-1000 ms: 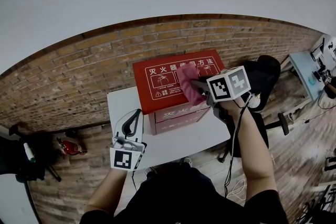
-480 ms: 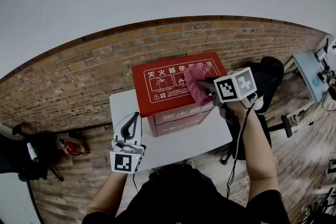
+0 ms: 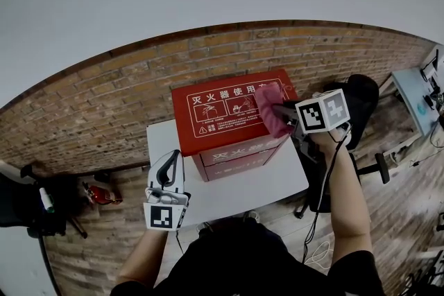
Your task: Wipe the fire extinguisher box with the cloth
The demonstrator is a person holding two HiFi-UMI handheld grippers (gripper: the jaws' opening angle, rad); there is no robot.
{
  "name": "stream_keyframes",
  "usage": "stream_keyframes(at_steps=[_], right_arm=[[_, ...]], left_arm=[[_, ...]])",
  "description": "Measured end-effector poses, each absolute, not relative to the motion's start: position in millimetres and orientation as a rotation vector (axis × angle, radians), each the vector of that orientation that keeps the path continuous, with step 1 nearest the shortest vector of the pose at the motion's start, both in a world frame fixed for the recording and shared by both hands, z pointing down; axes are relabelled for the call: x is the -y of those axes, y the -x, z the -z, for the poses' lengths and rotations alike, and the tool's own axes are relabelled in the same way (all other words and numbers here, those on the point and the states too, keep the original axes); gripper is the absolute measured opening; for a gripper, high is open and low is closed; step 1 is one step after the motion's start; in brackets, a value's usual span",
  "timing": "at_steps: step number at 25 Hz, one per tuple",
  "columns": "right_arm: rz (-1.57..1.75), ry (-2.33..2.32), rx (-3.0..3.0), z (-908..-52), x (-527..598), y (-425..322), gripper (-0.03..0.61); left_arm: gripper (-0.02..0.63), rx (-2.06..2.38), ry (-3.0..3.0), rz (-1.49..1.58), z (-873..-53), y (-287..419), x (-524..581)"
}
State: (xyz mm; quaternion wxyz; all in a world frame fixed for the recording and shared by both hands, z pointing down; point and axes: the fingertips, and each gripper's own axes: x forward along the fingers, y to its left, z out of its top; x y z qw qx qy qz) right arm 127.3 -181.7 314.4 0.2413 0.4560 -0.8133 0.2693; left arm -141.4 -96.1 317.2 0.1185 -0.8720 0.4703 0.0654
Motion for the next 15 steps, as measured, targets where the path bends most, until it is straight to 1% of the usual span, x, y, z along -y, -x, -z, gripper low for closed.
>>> stream_keyframes(at_steps=[15], right_arm=[[-0.756, -1.263, 2.221, -316.0, 183.6, -171.3, 0.064]], left_arm=[[0.028, -1.456, 2.498, -0.143, -316.0, 141.2, 95.8]])
